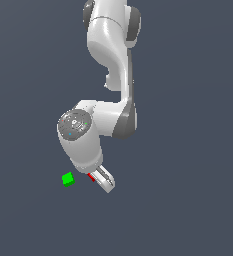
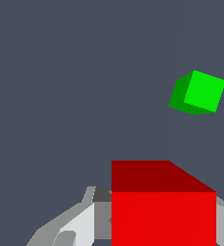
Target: Stack the red cube on top of the green cube.
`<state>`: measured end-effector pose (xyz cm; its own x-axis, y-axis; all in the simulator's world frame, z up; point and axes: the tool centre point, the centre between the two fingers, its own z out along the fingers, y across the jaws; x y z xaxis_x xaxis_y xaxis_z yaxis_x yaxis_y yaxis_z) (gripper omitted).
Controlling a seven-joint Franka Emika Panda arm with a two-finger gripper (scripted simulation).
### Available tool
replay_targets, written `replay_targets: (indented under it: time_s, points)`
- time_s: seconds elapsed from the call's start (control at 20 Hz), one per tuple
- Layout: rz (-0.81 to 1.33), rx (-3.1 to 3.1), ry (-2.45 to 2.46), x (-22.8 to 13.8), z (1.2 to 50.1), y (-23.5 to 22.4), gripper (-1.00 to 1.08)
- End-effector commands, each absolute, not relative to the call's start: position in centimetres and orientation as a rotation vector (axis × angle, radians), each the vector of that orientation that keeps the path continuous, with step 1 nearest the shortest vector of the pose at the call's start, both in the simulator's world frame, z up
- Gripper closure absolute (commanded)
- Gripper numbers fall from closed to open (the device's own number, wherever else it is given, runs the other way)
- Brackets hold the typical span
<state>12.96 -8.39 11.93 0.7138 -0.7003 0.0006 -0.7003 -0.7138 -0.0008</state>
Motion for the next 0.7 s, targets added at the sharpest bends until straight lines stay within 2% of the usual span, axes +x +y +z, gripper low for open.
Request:
replay_targets:
  time_s: [0.0,0.3,0.65]
  points:
    - [0.000,-2.908,1.188,13.0,12.0,-8.4,1.08]
    - [-0.001,-2.908,1.188,12.9,11.4,-9.6,1.08]
    - [-0.001,-2.908,1.188,12.6,8.9,-14.7,1.08]
